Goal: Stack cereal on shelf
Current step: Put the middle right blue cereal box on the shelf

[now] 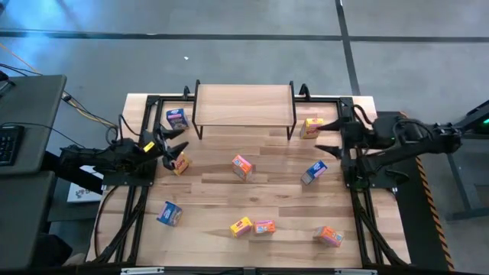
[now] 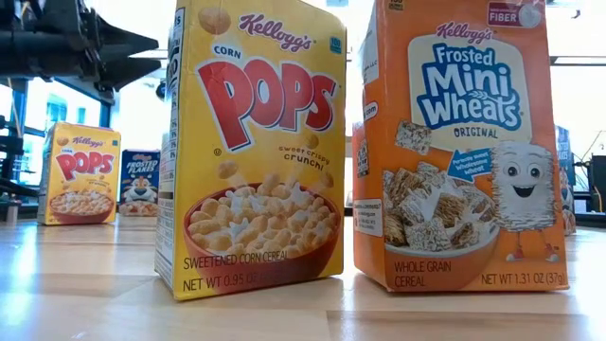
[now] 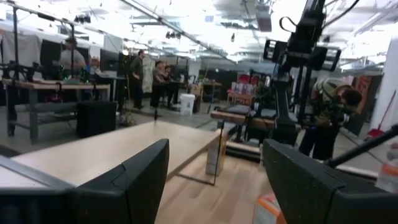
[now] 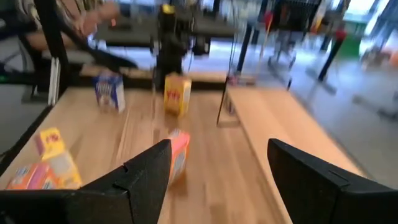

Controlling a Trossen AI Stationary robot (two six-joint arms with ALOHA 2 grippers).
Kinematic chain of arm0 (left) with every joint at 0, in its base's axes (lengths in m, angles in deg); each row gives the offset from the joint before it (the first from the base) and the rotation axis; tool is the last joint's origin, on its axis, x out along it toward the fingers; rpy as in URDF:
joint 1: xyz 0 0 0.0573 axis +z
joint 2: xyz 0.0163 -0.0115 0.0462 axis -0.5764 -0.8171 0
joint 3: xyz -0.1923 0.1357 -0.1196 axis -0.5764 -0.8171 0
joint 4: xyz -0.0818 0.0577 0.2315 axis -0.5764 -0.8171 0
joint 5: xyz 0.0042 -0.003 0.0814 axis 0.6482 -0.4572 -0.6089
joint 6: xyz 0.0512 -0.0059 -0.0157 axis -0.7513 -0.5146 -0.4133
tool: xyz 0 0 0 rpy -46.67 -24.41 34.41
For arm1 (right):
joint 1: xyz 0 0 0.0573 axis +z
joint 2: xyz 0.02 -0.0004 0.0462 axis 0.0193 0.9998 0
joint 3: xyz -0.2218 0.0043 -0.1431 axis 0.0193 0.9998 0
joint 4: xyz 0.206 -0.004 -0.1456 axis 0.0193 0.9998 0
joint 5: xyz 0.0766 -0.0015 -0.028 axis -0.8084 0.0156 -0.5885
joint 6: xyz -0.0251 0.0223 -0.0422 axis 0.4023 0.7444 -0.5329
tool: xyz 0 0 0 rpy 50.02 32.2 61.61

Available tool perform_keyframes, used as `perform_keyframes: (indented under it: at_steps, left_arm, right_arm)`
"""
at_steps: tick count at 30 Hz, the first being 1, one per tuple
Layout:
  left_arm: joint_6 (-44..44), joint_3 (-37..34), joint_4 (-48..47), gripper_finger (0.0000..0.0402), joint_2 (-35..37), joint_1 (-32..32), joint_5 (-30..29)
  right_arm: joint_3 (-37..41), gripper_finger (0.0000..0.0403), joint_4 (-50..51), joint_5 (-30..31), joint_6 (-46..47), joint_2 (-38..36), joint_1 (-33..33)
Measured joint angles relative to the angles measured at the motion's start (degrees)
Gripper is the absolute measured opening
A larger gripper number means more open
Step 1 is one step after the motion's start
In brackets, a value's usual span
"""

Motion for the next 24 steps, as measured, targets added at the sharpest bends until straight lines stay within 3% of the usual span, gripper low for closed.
perform_keyframes:
  at_steps: [5, 13, 24]
  left_arm:
    - [0.0, 0.0, -2.0, 0.025, 0.0, 0.0, 0.0]
    - [0.0, 0.0, -2.1, 0.025, 0.0, 0.0, 0.0]
    - [0.0, 0.0, -2.1, 0.025, 0.0, 0.0, 0.0]
  right_arm:
    - [-1.9, 0.026, 6.3, -1.6, 4.2, 4.4, 0.0]
    - [-2.1, 0.026, 10.3, -9.0, 4.8, 9.2, 0.0]
    - [-2.1, 0.026, 20.4, -12.0, 6.8, 13.9, 0.0]
